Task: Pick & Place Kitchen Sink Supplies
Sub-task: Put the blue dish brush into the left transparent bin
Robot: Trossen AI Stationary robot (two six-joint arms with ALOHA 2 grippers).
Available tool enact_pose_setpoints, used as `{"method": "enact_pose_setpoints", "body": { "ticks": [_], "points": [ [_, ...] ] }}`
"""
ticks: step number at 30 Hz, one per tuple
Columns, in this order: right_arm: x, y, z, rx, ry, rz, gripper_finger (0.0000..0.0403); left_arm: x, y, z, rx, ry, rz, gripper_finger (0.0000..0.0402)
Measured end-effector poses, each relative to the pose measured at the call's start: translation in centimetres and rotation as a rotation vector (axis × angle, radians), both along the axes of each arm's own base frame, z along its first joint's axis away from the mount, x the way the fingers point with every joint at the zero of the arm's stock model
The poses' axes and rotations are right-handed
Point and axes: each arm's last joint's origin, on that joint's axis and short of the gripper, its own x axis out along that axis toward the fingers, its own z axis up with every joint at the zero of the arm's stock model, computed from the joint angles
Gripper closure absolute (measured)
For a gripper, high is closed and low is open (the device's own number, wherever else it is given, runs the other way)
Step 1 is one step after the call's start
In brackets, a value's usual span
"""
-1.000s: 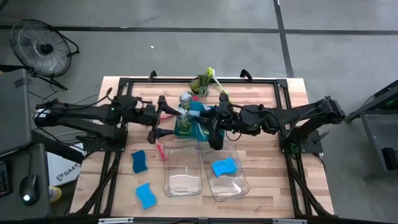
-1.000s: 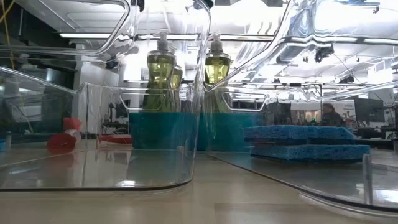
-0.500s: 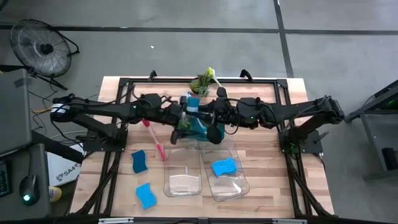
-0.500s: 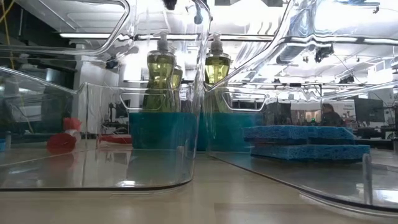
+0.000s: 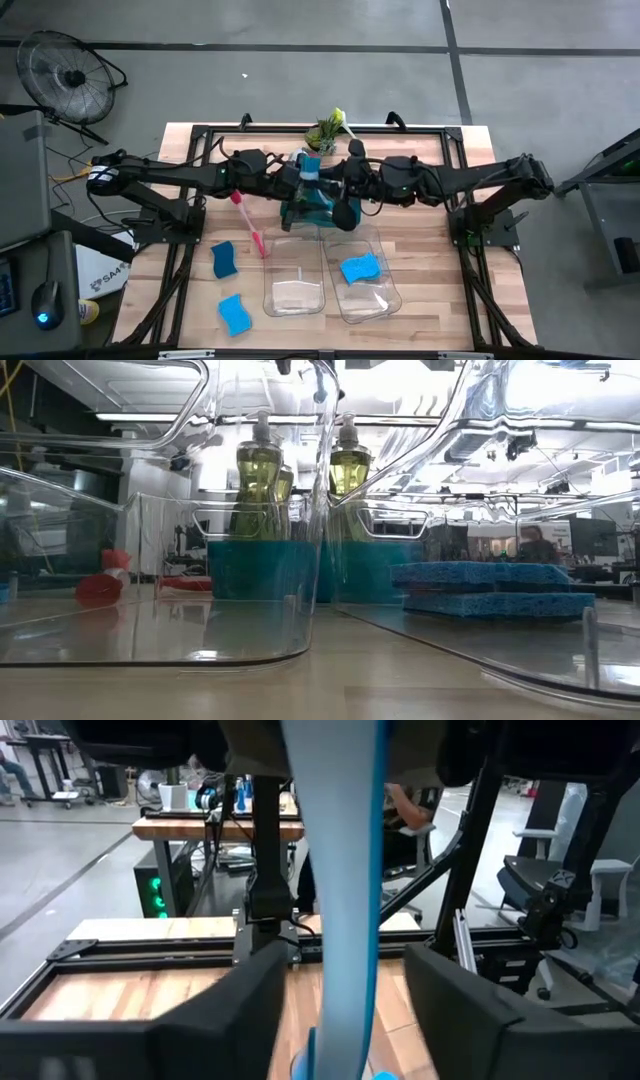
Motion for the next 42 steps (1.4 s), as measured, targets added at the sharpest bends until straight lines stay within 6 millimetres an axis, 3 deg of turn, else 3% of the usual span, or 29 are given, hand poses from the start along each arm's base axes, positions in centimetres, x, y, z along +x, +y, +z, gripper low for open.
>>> {"method": "enact_pose_setpoints", "body": {
  "ticks": [10, 22, 33, 42],
  "points": [
    [0.0, 0.0, 0.0, 0.011, 0.002, 0.0, 0.0336, 0.0, -0.1, 0.0, 0.028, -0.006, -0.039, 0.0358],
    [0.0, 0.0, -0.1, 0.023, 0.001, 0.01, 0.033, -0.1, -0.1, 0.0, 0.037, -0.006, -0.056, 0.0357],
    [-0.4, 0.0, 0.2, 0.103, -0.012, 0.012, 0.0226, -0.1, -0.2, -0.1, 0.035, 0.0, -0.068, 0.0357],
    [-4.4, -0.8, 2.3, 0.1, 0.023, -0.063, 0.0185, -2.2, -0.1, 0.4, 0.033, 0.098, -0.048, 0.0357]
  ]
}}
